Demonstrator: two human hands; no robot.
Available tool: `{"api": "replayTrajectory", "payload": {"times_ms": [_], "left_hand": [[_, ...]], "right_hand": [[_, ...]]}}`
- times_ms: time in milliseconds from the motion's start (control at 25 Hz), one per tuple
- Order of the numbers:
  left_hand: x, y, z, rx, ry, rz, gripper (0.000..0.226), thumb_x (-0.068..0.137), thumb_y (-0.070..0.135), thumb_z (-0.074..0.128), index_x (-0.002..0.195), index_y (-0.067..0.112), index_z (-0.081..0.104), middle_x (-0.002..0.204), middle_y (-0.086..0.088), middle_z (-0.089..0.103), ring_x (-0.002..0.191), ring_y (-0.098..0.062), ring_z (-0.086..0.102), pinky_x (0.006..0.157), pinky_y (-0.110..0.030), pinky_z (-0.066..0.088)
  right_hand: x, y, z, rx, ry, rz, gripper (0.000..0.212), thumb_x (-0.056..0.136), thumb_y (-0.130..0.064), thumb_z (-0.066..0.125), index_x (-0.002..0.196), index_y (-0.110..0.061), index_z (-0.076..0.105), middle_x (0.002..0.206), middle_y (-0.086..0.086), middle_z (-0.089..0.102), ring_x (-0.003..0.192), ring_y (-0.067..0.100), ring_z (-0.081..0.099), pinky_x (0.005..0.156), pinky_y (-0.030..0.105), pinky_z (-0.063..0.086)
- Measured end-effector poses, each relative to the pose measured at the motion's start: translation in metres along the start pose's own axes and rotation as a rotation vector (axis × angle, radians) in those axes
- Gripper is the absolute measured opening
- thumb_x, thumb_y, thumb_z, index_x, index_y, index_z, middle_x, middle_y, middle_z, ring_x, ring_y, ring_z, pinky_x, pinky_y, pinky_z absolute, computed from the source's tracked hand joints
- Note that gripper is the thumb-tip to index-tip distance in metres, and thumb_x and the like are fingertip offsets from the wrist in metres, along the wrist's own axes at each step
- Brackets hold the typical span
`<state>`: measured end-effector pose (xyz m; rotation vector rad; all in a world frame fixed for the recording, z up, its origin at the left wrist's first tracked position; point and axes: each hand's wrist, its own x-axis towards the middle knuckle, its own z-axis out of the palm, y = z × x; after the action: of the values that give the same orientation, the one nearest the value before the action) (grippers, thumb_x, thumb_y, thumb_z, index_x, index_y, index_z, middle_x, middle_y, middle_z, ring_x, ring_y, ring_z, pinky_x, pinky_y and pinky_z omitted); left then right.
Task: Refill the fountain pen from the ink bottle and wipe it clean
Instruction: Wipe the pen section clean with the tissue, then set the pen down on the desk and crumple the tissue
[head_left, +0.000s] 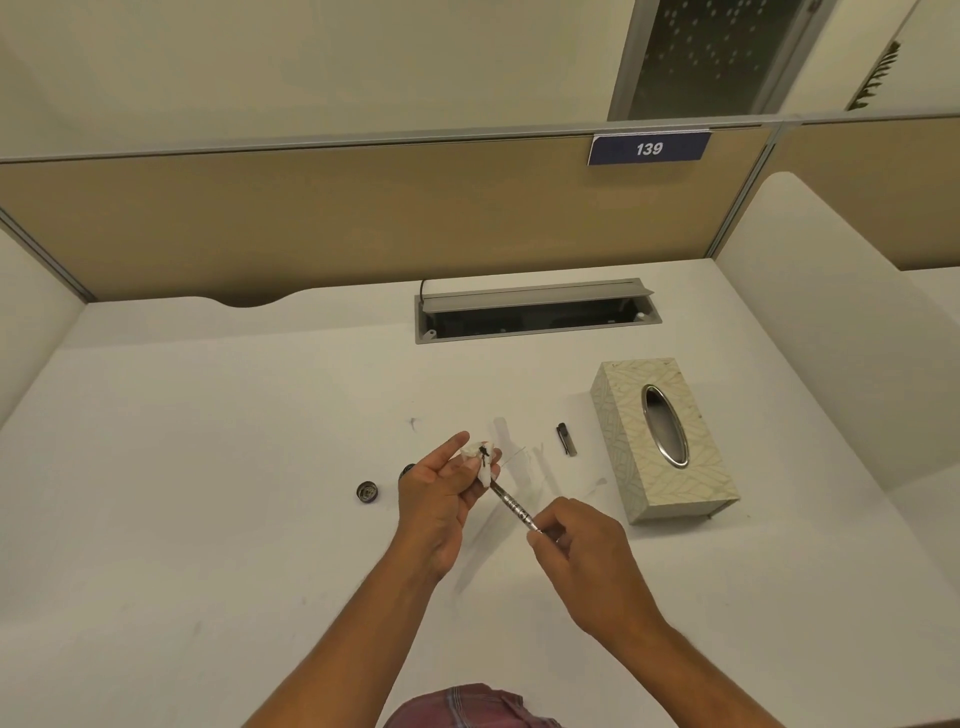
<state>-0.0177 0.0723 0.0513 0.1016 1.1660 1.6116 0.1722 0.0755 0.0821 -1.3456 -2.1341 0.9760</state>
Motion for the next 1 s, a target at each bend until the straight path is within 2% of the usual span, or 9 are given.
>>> {"api": "replayTrajectory", "payload": {"times_ms": [120,200,320,440,560,680,760,880,1000], "left_hand": [[0.006,0.006,-0.003,0.042,0.039,0.046,0.035,0.098,-0.012,0.062,0.130,0.003,0.066,0.109,-0.021,0.082,0.105,-0.036,0.080,0.093,-0.041,0.065],[0.007,0.007,-0.005,0.078,0.068,0.071,0.032,0.098,-0.010,0.064,0.128,0.002,0.068,0.113,-0.022,0.081,0.109,-0.037,0.079,0.094,-0.041,0.065],[0.005,0.003,-0.006,0.072,0.092,0.078,0.024,0.099,-0.007,0.066,0.122,-0.002,0.071,0.117,-0.024,0.080,0.112,-0.037,0.077,0.090,-0.037,0.066],[0.003,-0.004,-0.009,0.072,0.111,0.058,0.020,0.099,-0.006,0.066,0.118,-0.003,0.072,0.109,-0.022,0.081,0.108,-0.035,0.077,0.088,-0.036,0.066],[0.004,-0.010,-0.012,0.097,0.128,0.049,0.018,0.098,-0.005,0.068,0.115,-0.003,0.074,0.110,-0.024,0.079,0.107,-0.035,0.077,0.094,-0.042,0.064],[0.001,-0.013,-0.013,0.140,0.117,0.037,0.017,0.097,-0.003,0.070,0.113,-0.002,0.075,0.098,-0.019,0.078,0.099,-0.033,0.073,0.098,-0.046,0.062],[-0.003,-0.015,-0.014,0.172,0.116,0.020,0.016,0.095,0.000,0.074,0.111,0.001,0.078,0.098,-0.013,0.080,0.098,-0.029,0.074,0.099,-0.047,0.062],[-0.008,-0.021,-0.018,0.200,0.119,-0.010,0.017,0.093,0.003,0.078,0.110,0.005,0.080,0.108,-0.015,0.082,0.101,-0.027,0.075,0.099,-0.046,0.061],[-0.011,-0.026,-0.022,0.204,0.146,-0.037,0.018,0.093,0.004,0.078,0.111,0.006,0.081,0.113,-0.016,0.082,0.099,-0.025,0.074,0.092,-0.041,0.059]], "right_hand": [[-0.001,0.006,-0.008,0.161,0.046,0.111,0.009,0.090,-0.017,0.072,0.084,-0.022,0.071,0.073,-0.009,0.070,0.066,0.006,0.063,0.060,0.015,0.050],[0.005,0.010,-0.009,0.320,0.107,0.219,0.009,0.089,-0.016,0.074,0.083,-0.022,0.072,0.073,-0.006,0.072,0.063,0.008,0.064,0.062,0.023,0.056],[0.018,0.019,-0.002,0.493,0.182,0.383,0.007,0.090,-0.018,0.074,0.084,-0.023,0.074,0.078,-0.003,0.075,0.070,0.014,0.066,0.069,0.032,0.058],[0.032,0.030,0.012,0.531,0.240,0.473,0.007,0.090,-0.022,0.074,0.084,-0.025,0.075,0.081,-0.001,0.073,0.073,0.014,0.063,0.072,0.037,0.058],[0.045,0.040,0.027,0.441,0.237,0.463,0.007,0.092,-0.021,0.072,0.086,-0.020,0.073,0.079,0.002,0.071,0.071,0.014,0.063,0.066,0.028,0.054],[0.062,0.050,0.039,0.217,0.224,0.411,0.011,0.096,-0.020,0.067,0.088,-0.013,0.070,0.077,-0.003,0.068,0.070,0.008,0.061,0.060,0.016,0.044],[0.071,0.061,0.048,0.095,0.225,0.375,0.015,0.097,-0.018,0.064,0.084,-0.011,0.068,0.074,-0.002,0.067,0.069,0.009,0.061,0.059,0.018,0.045],[0.078,0.077,0.061,-0.049,0.225,0.354,0.020,0.099,-0.020,0.059,0.080,-0.014,0.061,0.078,-0.001,0.063,0.074,0.016,0.058,0.063,0.030,0.050],[0.077,0.085,0.069,-0.177,0.236,0.334,0.019,0.101,-0.023,0.055,0.085,-0.014,0.057,0.085,0.000,0.058,0.075,0.017,0.055,0.062,0.032,0.049]]}}
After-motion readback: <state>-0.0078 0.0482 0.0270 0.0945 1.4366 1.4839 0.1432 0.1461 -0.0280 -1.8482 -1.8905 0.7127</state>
